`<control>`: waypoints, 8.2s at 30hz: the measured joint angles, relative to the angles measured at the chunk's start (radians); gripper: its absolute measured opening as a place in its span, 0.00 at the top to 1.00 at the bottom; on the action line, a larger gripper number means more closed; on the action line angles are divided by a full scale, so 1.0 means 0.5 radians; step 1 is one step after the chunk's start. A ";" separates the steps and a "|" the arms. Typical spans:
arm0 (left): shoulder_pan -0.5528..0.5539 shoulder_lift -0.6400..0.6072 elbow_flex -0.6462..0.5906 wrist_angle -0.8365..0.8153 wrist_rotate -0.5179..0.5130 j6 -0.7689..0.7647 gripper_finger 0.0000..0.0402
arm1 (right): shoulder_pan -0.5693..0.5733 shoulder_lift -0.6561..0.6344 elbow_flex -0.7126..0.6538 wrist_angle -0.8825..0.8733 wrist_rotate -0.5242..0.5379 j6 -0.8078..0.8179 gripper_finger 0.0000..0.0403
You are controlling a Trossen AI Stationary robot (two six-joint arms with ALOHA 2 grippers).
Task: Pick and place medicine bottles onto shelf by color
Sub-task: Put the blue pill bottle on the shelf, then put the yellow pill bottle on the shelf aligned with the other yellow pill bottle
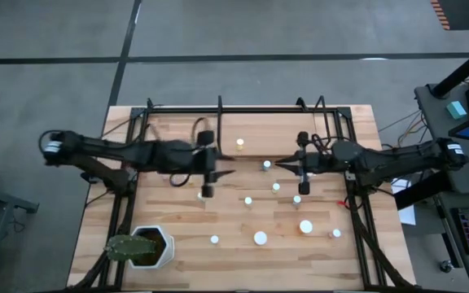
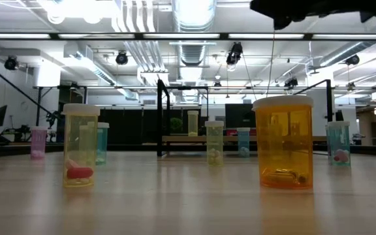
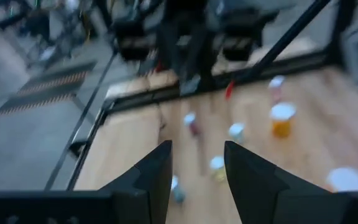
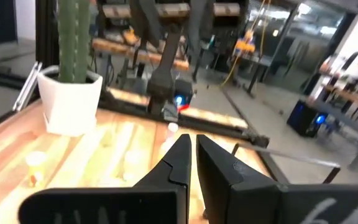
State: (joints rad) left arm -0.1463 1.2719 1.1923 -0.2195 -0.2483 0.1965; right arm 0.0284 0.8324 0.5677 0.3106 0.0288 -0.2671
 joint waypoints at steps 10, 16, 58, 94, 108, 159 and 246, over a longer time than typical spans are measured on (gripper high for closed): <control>-0.188 -0.561 -0.709 0.651 0.024 0.155 0.68 | 0.050 0.329 0.479 -0.408 0.016 0.232 0.96; -0.187 -0.828 -0.890 0.703 0.016 0.273 0.68 | 0.047 0.510 0.932 -1.124 0.176 0.348 0.96; -0.179 -1.176 -1.166 0.838 -0.045 0.620 0.68 | -0.332 1.668 1.645 -2.646 0.203 0.324 0.47; -0.180 -1.254 -1.209 0.842 -0.045 0.634 0.68 | -0.403 1.812 1.482 -2.358 0.101 0.307 0.47; -0.180 -1.266 -1.219 0.842 -0.045 0.667 0.68 | -0.404 1.810 1.483 -2.335 0.104 0.286 0.60; -0.180 -1.279 -1.225 0.823 -0.043 0.682 0.68 | -0.739 1.770 1.864 -2.580 0.083 0.100 0.73; -0.033 -0.331 -0.086 -1.400 -0.027 -0.991 0.58 | -0.113 -0.083 -0.184 0.167 0.218 0.003 0.77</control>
State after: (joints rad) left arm -0.1627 1.1063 1.1494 -0.9195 -0.2617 -0.2991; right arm -0.0280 0.7910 0.4755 0.3940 0.1378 -0.2657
